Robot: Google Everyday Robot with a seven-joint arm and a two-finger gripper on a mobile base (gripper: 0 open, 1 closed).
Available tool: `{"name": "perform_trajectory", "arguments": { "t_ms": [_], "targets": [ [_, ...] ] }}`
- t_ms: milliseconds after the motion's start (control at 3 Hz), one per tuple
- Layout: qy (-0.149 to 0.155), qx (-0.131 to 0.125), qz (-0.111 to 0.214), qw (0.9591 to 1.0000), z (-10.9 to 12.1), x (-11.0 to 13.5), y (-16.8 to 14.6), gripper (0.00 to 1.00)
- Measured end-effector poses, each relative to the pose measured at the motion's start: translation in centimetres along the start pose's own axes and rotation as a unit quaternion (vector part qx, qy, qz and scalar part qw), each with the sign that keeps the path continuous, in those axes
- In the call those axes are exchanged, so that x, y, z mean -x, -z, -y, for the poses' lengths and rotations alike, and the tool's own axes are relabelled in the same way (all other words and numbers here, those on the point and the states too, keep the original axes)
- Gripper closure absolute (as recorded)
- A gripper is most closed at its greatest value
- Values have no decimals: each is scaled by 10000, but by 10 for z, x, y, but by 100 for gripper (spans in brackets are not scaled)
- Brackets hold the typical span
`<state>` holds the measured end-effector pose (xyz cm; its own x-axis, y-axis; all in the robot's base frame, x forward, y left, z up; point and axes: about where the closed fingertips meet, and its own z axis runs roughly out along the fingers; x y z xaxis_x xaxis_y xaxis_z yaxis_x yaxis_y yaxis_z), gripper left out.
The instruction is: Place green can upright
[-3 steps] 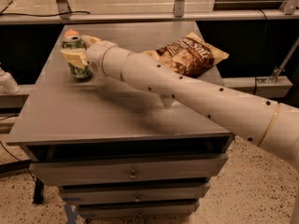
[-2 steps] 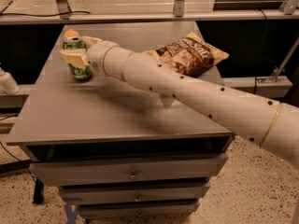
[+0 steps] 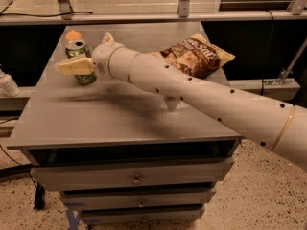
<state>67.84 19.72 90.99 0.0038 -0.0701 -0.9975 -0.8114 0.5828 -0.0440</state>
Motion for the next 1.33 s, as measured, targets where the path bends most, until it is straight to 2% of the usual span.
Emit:
{"name": "perform_trajectory", "arguments": {
  "t_ms": [333, 667, 1000, 1333],
  "targets": [
    [2, -60, -123, 9999, 12, 4, 14, 0],
    [-266, -74, -74, 9996, 50, 19, 43, 0],
    [-282, 44, -98, 9995, 62, 38, 52, 0],
    [-345, 465, -75, 9983, 47, 30, 54, 0]
  ]
}}
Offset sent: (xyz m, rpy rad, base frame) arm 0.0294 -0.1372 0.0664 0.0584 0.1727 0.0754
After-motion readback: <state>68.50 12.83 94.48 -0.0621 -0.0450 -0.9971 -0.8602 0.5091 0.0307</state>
